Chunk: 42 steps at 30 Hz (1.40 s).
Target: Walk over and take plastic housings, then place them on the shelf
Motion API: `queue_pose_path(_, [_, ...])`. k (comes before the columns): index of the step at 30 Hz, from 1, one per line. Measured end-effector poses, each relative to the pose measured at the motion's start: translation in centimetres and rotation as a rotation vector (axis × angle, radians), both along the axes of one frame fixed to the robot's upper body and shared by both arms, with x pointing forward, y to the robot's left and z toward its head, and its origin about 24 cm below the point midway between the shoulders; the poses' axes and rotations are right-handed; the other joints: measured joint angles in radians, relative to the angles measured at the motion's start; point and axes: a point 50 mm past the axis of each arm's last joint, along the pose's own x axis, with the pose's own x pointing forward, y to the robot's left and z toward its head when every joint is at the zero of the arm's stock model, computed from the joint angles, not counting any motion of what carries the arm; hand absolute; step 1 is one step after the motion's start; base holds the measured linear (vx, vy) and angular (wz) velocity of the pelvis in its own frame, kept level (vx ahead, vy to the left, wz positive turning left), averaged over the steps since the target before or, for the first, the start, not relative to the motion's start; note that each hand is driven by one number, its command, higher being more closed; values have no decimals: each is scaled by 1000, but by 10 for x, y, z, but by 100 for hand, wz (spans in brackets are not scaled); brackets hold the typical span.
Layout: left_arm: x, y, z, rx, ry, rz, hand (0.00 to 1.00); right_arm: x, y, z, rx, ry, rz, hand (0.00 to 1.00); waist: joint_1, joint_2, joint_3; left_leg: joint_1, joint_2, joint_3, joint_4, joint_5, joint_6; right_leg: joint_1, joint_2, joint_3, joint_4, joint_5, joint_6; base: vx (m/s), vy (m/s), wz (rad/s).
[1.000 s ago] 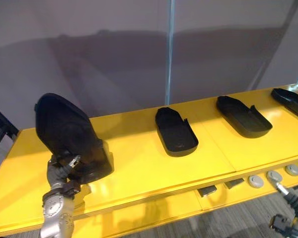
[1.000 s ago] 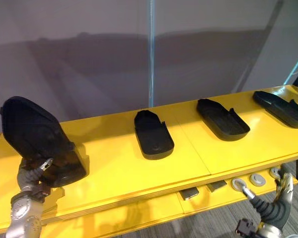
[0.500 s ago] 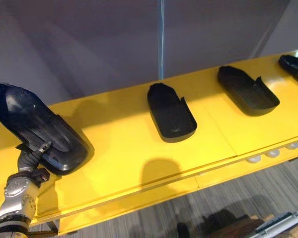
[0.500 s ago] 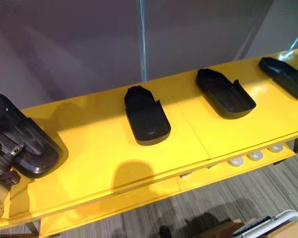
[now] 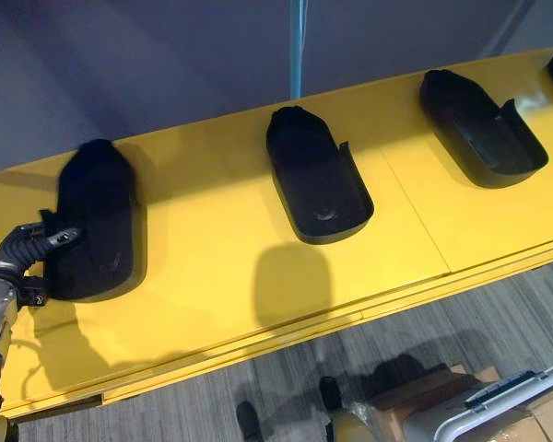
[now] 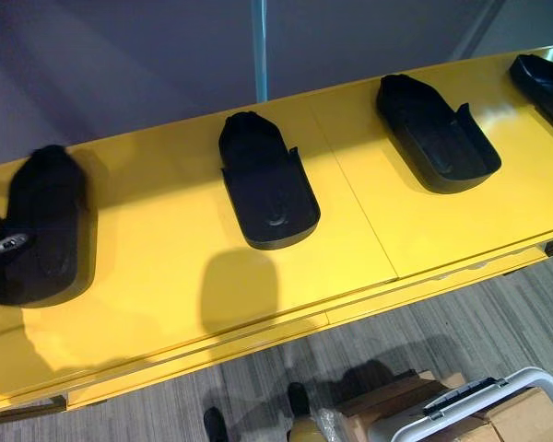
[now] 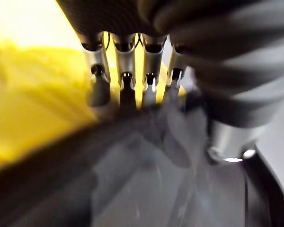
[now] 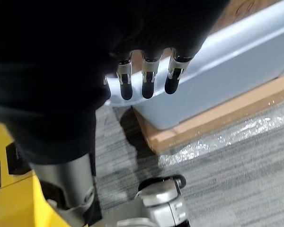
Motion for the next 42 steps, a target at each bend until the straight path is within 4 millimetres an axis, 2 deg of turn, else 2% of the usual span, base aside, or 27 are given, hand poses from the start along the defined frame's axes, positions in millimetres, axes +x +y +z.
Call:
queue_pose_path(6, [5, 3, 17, 6, -53, 54, 0, 1, 8, -3, 32, 1, 5, 0, 3, -25, 16, -7, 8, 31, 35, -34, -10, 1, 0, 15, 2, 0, 0, -8, 18, -7])
queue_pose_path(13, [18, -8, 22, -81, -131, 34, 0, -2, 14, -6, 46, 21, 20, 0, 7, -24, 17, -19, 7, 36, 80, -50, -2, 6, -9, 15, 9, -8, 4, -3, 29, 1])
queue_pose_path(18, [29, -41, 32, -124, -210, -118, 0, -17, 16, -16, 69, 104, -2, 0, 20, -20, 17, 16, -3, 0, 80, -49, -2, 40, -20, -23, 52, -57, -1, 10, 3, 25])
queue_pose_path(20, [26, -51, 31, -137, -232, -177, 0, -20, 14, -17, 73, 111, -30, 0, 23, -11, 11, 30, -7, -13, 70, -48, -4, 58, -23, -38, 51, -63, -2, 9, 10, 19])
queue_pose_path(23, [11, -55, 19, -179, -260, -217, 0, -29, 10, -20, 80, 140, -71, 0, 29, 3, -13, 58, -10, -28, 55, -43, -6, 86, -26, -62, 49, -74, -1, 33, 11, 16])
queue_pose_path(27, [-13, -42, -2, -209, -247, -167, 0, -37, 3, -21, 78, 161, -113, 0, 40, 25, -75, 91, -7, -50, 46, -42, -6, 150, -26, -94, 7, -73, -2, 49, 14, 18])
queue_pose_path(31, [-29, -39, -29, -257, -228, -122, 0, -41, 3, -23, 82, 182, -106, 0, 58, 41, -136, 105, -7, -67, 23, -33, -6, 176, -26, -117, -16, -72, -3, 15, 11, 17])
queue_pose_path(37, [-55, -40, -89, -254, -111, 13, 0, -46, -7, -21, 71, 178, -153, 0, 80, 40, -167, 105, -6, -72, -17, 0, 1, 185, -19, -121, -70, -30, -3, -43, 15, 3])
queue_pose_path(42, [-62, -45, -108, -301, -66, 24, 0, -45, -8, -20, 83, 176, -142, 0, 79, 39, -169, 104, -10, -71, -23, 8, 10, 200, -19, -120, -109, -3, 1, -47, 23, -1])
